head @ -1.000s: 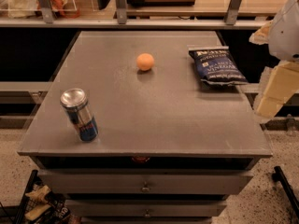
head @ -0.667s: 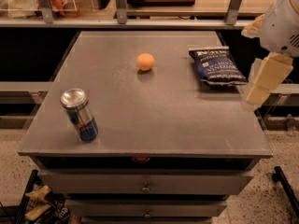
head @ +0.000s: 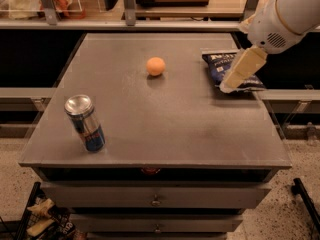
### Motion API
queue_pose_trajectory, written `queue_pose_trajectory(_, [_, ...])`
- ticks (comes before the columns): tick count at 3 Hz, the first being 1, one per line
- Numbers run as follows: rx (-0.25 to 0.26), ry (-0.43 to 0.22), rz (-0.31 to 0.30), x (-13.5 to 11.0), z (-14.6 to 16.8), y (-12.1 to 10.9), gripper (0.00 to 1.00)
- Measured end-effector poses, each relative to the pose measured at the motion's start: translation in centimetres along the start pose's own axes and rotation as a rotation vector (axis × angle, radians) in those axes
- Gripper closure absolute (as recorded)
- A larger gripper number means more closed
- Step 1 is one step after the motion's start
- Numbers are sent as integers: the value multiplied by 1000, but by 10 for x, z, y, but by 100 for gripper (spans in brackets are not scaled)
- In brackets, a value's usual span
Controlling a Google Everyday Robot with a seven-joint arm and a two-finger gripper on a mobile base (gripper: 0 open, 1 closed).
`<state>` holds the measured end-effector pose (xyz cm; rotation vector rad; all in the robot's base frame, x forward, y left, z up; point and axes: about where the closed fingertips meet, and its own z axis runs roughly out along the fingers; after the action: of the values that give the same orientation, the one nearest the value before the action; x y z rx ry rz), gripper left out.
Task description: Move orange near redbull can
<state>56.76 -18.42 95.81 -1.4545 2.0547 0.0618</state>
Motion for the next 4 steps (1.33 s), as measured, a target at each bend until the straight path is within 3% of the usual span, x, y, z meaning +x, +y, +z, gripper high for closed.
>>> queue_pose_trajectory(1, [42, -31, 10, -7, 5, -13, 0])
queue_pose_trajectory(2, [40, -31, 10, -7, 5, -12, 0])
queue_pose_trajectory(4, [-10, -256, -23, -67, 64, -2, 0])
